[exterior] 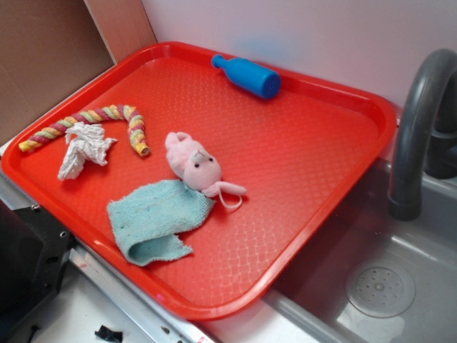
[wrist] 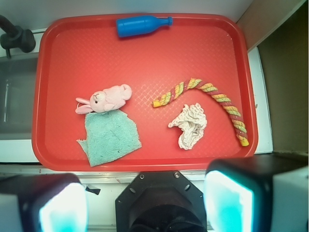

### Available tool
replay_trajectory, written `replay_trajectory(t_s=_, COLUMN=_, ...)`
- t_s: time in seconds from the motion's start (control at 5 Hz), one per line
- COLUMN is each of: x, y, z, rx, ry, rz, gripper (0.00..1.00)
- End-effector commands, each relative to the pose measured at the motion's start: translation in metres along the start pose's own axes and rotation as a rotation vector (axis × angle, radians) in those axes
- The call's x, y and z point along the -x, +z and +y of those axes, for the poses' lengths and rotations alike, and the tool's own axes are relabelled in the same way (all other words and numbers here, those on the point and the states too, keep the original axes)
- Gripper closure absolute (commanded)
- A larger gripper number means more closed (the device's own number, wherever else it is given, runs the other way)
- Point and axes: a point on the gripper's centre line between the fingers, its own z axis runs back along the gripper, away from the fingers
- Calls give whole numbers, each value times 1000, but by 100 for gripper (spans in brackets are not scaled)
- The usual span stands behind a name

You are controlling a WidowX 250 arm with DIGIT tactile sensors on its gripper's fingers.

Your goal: Grab the white paper.

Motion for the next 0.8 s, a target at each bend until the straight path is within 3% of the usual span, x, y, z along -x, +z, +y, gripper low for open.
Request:
replay_trajectory(t_s=0.0, x=0, y=0, z=0, rx=0, ry=0, rz=0, gripper=0)
replay_trajectory(t_s=0.4, x=-7, y=-41, z=10, rx=-107, ry=490, rz=-63, gripper=0)
replay_trajectory(t_s=0.6, x=-10, y=-73, z=19, rx=-117, ry=611, rz=-44, gripper=0)
